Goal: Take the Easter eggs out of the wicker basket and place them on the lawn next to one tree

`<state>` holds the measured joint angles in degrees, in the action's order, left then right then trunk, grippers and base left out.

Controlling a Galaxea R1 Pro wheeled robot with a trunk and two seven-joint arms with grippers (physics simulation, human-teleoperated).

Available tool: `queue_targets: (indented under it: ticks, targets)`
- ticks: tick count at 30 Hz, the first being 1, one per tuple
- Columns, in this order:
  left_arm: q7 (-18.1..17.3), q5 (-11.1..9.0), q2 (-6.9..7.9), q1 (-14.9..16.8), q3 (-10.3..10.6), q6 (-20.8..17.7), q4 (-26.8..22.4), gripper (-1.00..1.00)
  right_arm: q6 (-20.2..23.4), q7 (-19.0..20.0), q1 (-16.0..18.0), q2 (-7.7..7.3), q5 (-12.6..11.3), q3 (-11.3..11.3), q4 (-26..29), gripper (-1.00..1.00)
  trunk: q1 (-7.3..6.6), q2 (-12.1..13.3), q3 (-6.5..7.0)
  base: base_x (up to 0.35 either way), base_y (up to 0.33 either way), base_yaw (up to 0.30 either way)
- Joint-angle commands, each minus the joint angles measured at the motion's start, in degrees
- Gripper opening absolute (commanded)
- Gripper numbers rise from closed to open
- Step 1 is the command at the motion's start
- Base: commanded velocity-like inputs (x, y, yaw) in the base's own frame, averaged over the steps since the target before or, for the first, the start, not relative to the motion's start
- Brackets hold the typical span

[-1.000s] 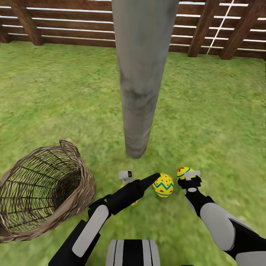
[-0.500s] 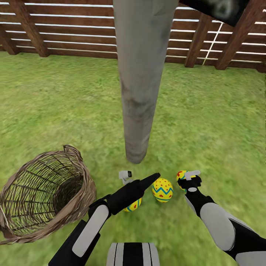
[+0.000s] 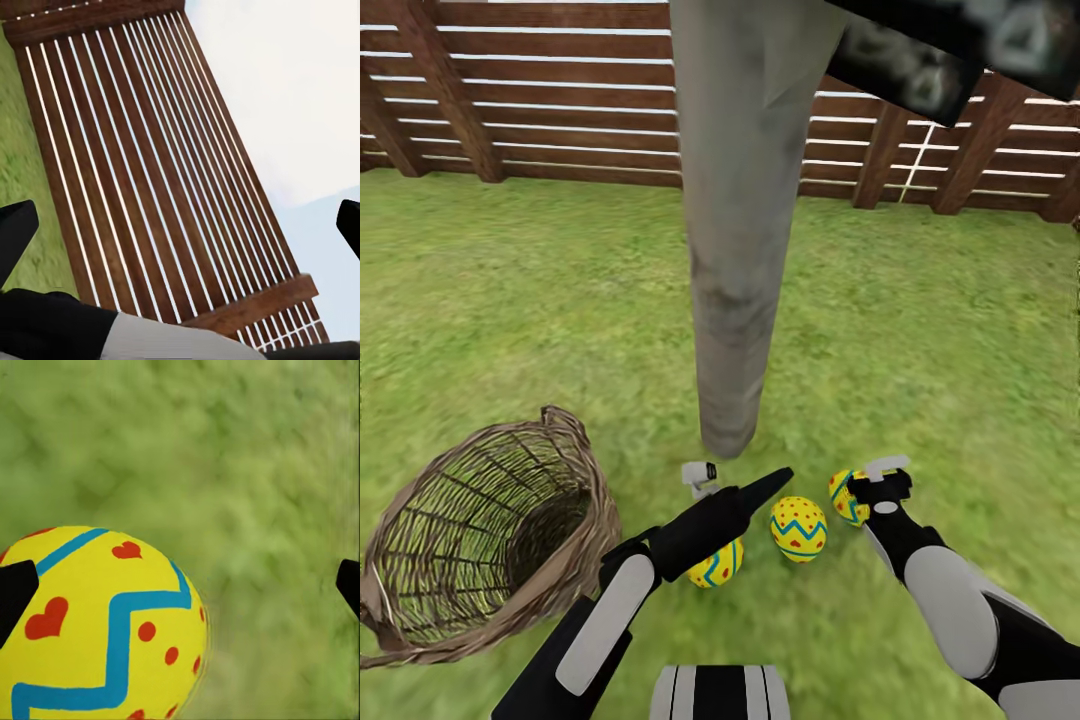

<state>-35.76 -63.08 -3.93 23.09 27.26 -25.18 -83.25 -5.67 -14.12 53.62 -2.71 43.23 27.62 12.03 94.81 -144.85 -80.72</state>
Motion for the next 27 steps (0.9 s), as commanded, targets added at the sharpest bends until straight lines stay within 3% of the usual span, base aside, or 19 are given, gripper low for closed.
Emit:
queue_targets:
  ticks: [1,5,6,9,12,13,15,17,19,22,24,27]
  targets:
    - [0.04,-0.51,-0.02,0.02,0.06,-0.49,0.01,1.00,0.93,-0.11,0.03,-0.11,0.38,0.63,0.76,1.00,-0.03,0.00,0.19,0.000,0.000,0.000]
    - [0.55,-0.10,-1.42,0.02,1.61,-0.57,0.08,1.00,10.81,0.68,0.00,-0.29,-0.02,0.88,4.53,1.00,-0.13,0.06,1.08,0.000,0.000,0.000]
    - [0.58,-0.06,-1.60,0.02,1.83,-0.57,0.09,1.00,14.11,3.38,0.02,-0.49,-0.11,1.17,7.29,1.00,-0.16,0.07,1.30,0.000,0.000,0.000]
    - [0.91,-0.05,-2.54,0.02,2.37,-0.92,0.47,1.00,25.25,21.36,-0.28,-3.78,-0.12,4.37,16.38,1.00,-0.24,0.11,1.97,0.000,0.000,0.000]
    - [3.88,-0.16,-3.02,0.39,3.59,-1.42,0.94,1.00,33.13,43.08,-0.67,-10.76,-0.21,7.82,18.18,1.00,-0.31,0.15,2.63,0.000,0.000,0.000]
    - [5.52,-0.14,-3.20,1.00,3.95,-1.48,0.95,1.00,33.59,46.78,-0.98,-11.70,-0.19,8.24,18.16,1.00,-0.34,0.16,2.85,0.000,0.000,0.000]
    - [12.20,-0.33,-3.43,4.68,7.77,-1.60,1.05,1.00,33.94,56.68,-4.21,-13.36,-0.17,8.75,18.10,1.00,-0.39,0.19,3.29,0.000,0.000,0.000]
    - [17.02,-0.44,-3.50,6.53,9.58,-1.68,0.81,1.00,33.89,62.50,-7.12,-13.59,-0.10,8.80,18.02,1.00,-0.44,0.22,3.74,0.000,0.000,0.000]
    - [18.47,-0.52,-3.45,7.32,9.99,-1.78,0.73,1.00,33.60,64.01,-9.93,-13.33,-0.08,8.78,17.81,1.00,-0.50,0.24,4.18,-0.171,0.007,0.000]
    - [19.90,-0.45,-3.32,7.48,10.00,-1.80,1.15,1.00,33.47,64.23,-10.98,-13.32,-0.07,8.77,17.77,1.00,-0.57,0.28,4.85,-0.304,0.069,0.000]
    - [25.20,-0.53,-3.40,7.50,10.12,-1.80,0.93,1.00,33.43,64.03,-11.14,-13.29,-0.02,8.77,17.38,1.00,-0.62,0.31,5.29,-0.324,0.136,0.000]
    - [27.31,-0.63,-2.59,7.40,10.16,-1.84,0.81,1.00,33.02,63.83,-11.29,-13.21,0.49,8.77,14.04,1.00,-0.70,0.35,5.95,-0.304,0.168,0.000]
